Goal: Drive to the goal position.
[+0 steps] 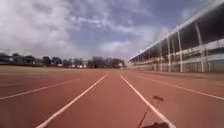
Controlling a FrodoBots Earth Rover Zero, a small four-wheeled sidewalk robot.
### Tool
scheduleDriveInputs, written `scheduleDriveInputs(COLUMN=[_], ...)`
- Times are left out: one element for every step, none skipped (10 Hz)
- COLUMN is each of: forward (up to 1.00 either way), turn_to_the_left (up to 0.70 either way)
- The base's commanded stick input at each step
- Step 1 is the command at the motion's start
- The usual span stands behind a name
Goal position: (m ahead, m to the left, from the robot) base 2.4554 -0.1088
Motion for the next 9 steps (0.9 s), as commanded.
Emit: scheduleDriveInputs(forward=[0.7,0.7,0.7,0.7,0.7,0.7,0.7,0.7,0.7], turn_to_the_left=[-0.35,-0.35,-0.35,-0.35,-0.3,-0.09,0.0,0.0,0.0])
